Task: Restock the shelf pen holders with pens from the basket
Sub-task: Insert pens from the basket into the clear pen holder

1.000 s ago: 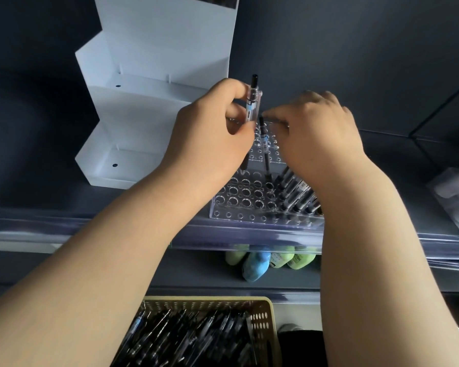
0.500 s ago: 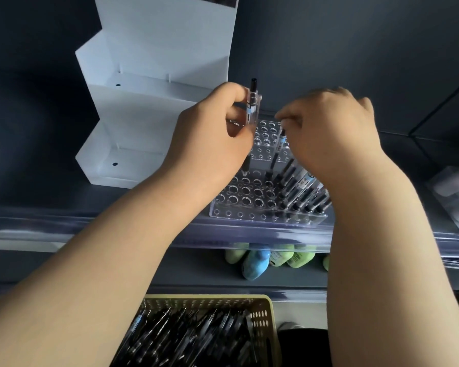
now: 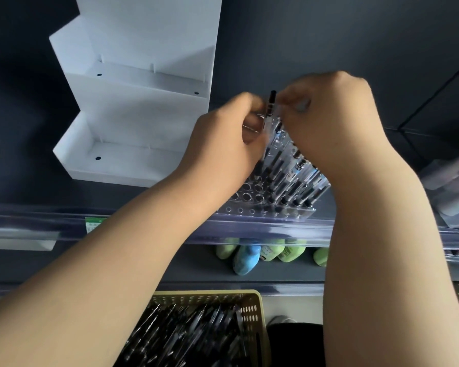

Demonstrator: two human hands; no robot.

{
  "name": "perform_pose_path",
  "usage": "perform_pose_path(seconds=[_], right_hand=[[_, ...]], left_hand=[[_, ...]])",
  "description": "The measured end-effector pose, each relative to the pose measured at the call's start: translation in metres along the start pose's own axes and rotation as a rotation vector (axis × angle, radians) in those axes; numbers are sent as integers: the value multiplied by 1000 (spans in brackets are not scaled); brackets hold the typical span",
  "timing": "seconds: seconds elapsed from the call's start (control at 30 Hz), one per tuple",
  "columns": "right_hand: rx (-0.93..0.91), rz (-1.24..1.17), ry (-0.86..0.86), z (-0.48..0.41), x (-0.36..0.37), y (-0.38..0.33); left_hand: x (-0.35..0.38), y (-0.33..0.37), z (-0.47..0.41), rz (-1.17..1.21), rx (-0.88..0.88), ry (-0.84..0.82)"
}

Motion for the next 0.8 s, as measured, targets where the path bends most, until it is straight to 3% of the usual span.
perform_pose_path(seconds=[0.47, 0.8], right_hand=[[58, -163, -1, 11, -10, 19], [32, -180, 58, 20, -34, 23]], left_hand=[[30, -13, 9, -210, -48, -99], [13, -13, 12, -302, -87, -109]])
Point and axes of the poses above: each hand's wrist, its own z-axis away from the middle knuckle, its own x-axis out of the palm, y = z × x, the point moved 3 cm from there along -z, towards the middle knuckle, and after that the axes turned 6 degrees about z, right-handed, at the moved point
